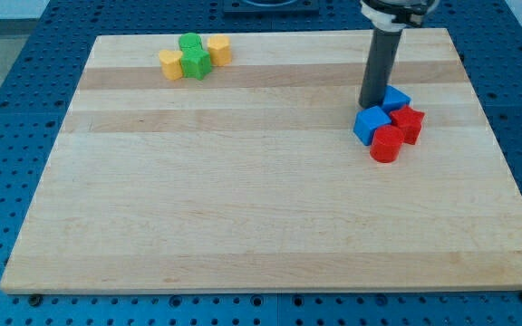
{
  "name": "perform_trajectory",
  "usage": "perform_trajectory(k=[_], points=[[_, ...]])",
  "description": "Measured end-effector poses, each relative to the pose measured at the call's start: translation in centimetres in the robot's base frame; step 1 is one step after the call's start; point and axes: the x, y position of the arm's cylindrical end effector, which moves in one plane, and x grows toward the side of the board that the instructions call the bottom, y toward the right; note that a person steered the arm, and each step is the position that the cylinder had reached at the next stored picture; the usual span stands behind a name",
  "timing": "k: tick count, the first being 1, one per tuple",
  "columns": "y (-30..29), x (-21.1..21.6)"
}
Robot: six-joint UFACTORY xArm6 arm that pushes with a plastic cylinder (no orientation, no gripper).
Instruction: Point your arm to the red star
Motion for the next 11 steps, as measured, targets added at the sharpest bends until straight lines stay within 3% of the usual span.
perform_trajectory(k=[1, 4, 10, 11], points=[[-0.5, -0.5], [-9.1, -10.2], [-9.1, -11.3], [-4.8, -11.5]])
